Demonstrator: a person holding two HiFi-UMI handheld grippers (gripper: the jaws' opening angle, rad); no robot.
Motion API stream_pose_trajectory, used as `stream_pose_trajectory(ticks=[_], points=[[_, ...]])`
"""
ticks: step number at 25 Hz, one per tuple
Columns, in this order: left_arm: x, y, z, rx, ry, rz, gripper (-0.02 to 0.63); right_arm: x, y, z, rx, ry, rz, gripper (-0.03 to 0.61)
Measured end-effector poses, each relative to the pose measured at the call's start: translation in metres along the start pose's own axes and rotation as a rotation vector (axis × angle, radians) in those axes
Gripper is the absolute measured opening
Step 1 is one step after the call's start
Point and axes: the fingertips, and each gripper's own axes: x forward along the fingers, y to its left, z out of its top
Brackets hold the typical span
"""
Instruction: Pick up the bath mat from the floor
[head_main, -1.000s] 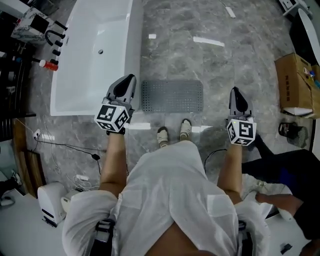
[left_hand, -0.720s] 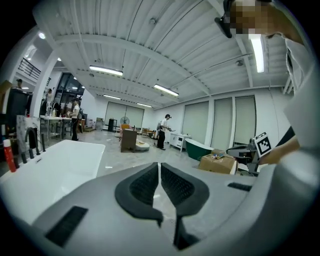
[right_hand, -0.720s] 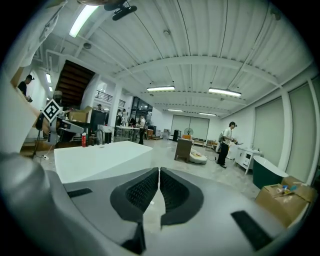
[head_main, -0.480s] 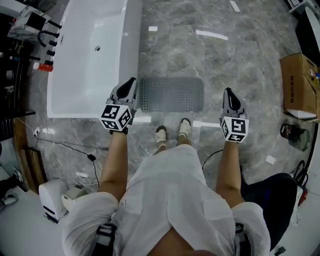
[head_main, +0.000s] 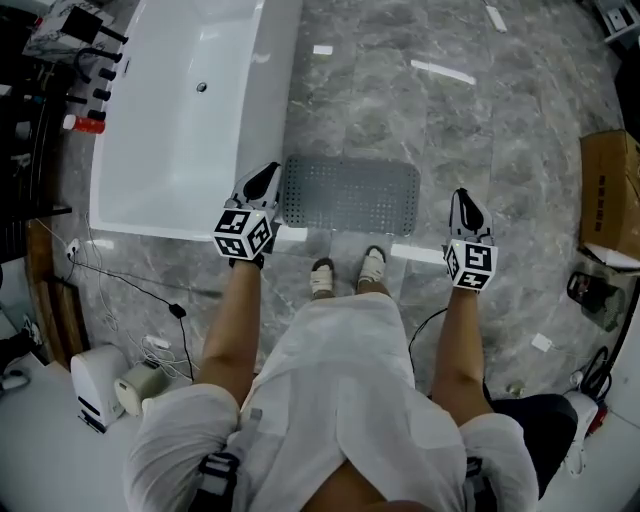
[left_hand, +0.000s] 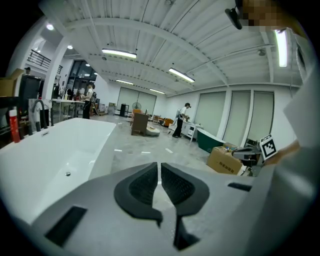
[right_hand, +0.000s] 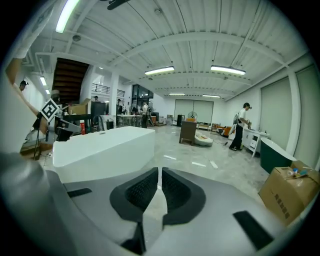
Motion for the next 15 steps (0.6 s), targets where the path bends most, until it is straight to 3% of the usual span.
stream_pose_trajectory(ticks=[6, 15], points=[[0.037, 0.029, -0.082, -0.061, 0.073, 0.027, 0.026, 0.047, 0.002, -0.075, 0.024, 0.072, 0.019, 0.034], [0.087, 0.071, -0.204, -0.143, 0.245, 0.069, 0.092, 0.104, 0.009, -0.184, 0.071, 0.195, 0.049, 0.037]])
